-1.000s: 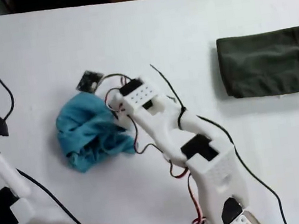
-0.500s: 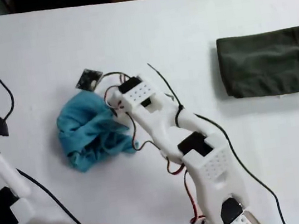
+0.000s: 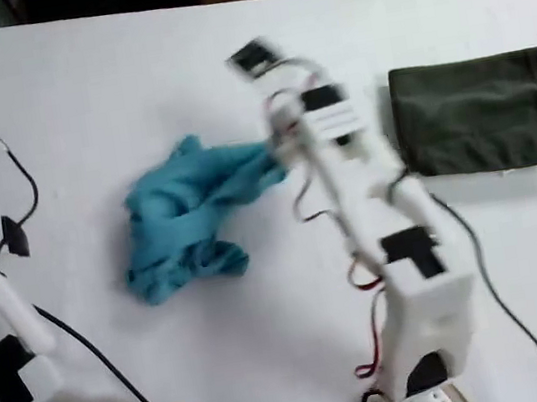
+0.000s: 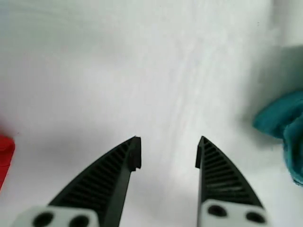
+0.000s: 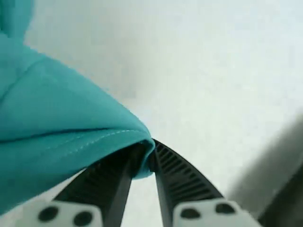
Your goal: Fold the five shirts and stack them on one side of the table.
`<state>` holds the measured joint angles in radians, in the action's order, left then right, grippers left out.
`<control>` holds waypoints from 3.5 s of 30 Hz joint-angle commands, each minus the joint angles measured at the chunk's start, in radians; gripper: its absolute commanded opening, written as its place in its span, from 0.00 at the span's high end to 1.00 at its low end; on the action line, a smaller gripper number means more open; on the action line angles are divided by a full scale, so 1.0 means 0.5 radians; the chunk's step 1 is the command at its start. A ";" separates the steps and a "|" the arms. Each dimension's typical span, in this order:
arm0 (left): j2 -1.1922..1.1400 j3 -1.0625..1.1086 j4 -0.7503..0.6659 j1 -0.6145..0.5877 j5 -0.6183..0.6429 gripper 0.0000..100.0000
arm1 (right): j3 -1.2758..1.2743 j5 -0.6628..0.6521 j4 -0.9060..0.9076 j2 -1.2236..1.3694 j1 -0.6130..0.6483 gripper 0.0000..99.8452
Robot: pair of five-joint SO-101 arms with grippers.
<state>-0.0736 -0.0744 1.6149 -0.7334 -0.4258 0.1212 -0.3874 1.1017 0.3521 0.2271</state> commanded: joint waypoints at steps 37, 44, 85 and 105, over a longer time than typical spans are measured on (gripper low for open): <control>0.031 0.207 -0.322 1.651 0.491 0.79 | -0.169 -0.359 0.189 -0.640 -0.845 0.98; -0.267 0.342 -0.341 1.780 0.494 0.79 | -0.166 -0.359 0.180 -0.640 -0.845 0.98; -0.371 -0.032 -0.411 1.734 0.519 0.86 | -0.172 -0.356 0.247 -0.640 -0.845 0.98; -0.727 -0.219 -0.405 1.789 0.850 0.84 | -0.172 -0.356 0.219 -0.637 -0.842 0.98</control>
<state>-0.4434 -0.1158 1.4093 0.1550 -0.0038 0.0276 -0.5593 1.2229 0.1020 -0.1933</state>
